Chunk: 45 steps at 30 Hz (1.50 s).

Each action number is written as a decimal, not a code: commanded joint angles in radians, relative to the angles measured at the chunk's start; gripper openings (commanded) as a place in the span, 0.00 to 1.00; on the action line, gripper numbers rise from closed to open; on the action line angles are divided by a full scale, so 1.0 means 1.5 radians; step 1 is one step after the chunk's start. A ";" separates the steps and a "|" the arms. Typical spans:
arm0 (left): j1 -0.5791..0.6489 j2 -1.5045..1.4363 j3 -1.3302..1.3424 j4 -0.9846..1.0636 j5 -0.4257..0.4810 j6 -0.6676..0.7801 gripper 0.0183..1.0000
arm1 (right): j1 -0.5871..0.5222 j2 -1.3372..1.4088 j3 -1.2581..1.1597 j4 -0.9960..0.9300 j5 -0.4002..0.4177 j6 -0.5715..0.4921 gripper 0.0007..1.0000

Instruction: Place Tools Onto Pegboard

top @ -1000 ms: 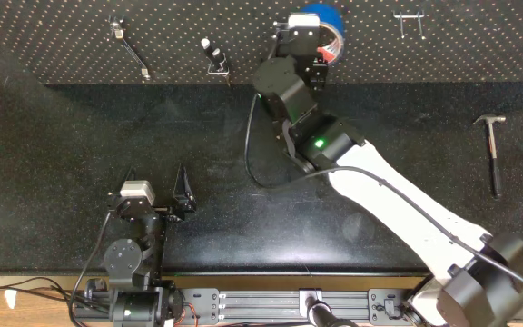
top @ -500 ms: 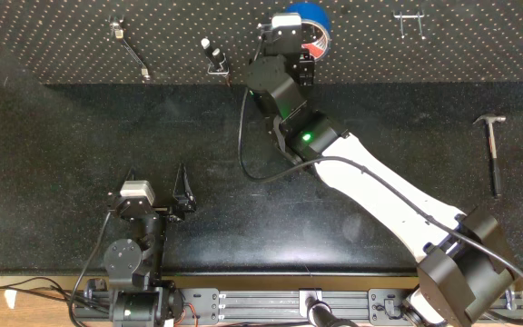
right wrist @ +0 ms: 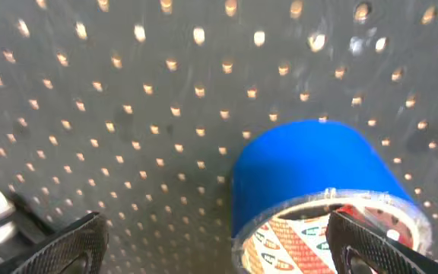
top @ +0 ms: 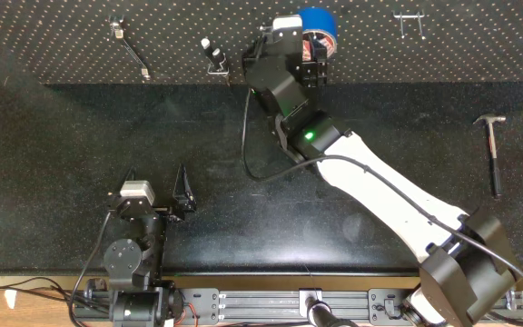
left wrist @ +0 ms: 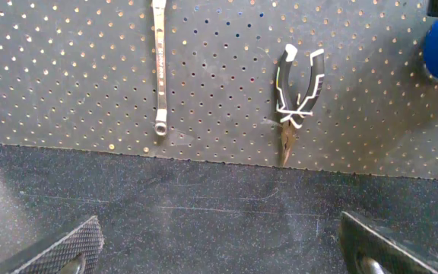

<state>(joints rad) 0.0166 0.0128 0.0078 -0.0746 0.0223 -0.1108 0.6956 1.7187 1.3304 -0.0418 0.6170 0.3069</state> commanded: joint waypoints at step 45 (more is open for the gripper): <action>-0.003 -0.006 -0.002 -0.005 -0.008 -0.008 1.00 | -0.842 -0.236 -0.312 -0.511 -0.517 -0.393 0.94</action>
<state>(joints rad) 0.0166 0.0120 0.0078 -0.0750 0.0223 -0.1108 -0.5667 1.4803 0.9382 -0.8520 -0.1188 -0.2691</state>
